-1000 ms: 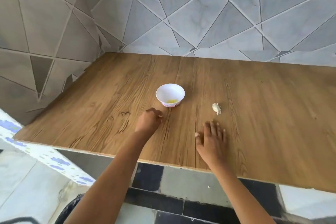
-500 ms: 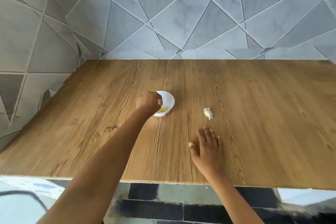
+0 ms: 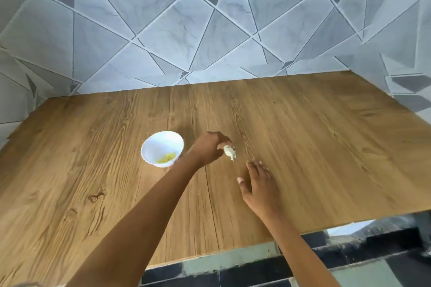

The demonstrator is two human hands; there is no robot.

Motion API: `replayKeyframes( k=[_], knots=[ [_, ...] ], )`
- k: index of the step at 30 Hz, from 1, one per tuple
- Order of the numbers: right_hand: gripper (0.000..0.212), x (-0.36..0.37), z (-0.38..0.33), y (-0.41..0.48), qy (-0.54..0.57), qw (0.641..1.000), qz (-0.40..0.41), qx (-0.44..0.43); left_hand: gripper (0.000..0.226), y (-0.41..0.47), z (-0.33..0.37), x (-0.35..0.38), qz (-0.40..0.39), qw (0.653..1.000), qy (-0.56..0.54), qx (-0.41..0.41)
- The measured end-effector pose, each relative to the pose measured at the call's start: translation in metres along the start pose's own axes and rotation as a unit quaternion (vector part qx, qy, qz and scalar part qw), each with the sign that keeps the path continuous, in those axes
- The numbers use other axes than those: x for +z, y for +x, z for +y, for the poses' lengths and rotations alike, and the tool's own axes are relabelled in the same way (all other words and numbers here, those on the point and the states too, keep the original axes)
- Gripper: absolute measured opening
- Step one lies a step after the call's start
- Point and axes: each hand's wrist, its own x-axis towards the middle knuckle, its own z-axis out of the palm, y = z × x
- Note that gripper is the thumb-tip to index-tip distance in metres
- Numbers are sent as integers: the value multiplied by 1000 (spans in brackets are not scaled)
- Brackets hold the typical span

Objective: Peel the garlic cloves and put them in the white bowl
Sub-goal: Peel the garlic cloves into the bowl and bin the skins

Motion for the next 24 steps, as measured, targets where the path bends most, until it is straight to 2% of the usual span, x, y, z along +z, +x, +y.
replayKeyframes(
  k=[4,8,13,19,24],
  knots=[
    [56,-7,8,6,84,996,23,-14,32,13,8,19,-14,999,39,15],
    [54,-6,6,27,149,988,17,-43,22,15,7,22,13,1000,20,-4],
    [50,-4,2,60,189,980,22,-58,11,13,6,22,29,998,-46,-39],
    [29,2,9,81,258,960,45,-100,11,13,6,20,16,990,-107,-90],
    [27,13,13,83,273,949,93,-130,10,13,6,26,32,996,-60,-66]
  ],
)
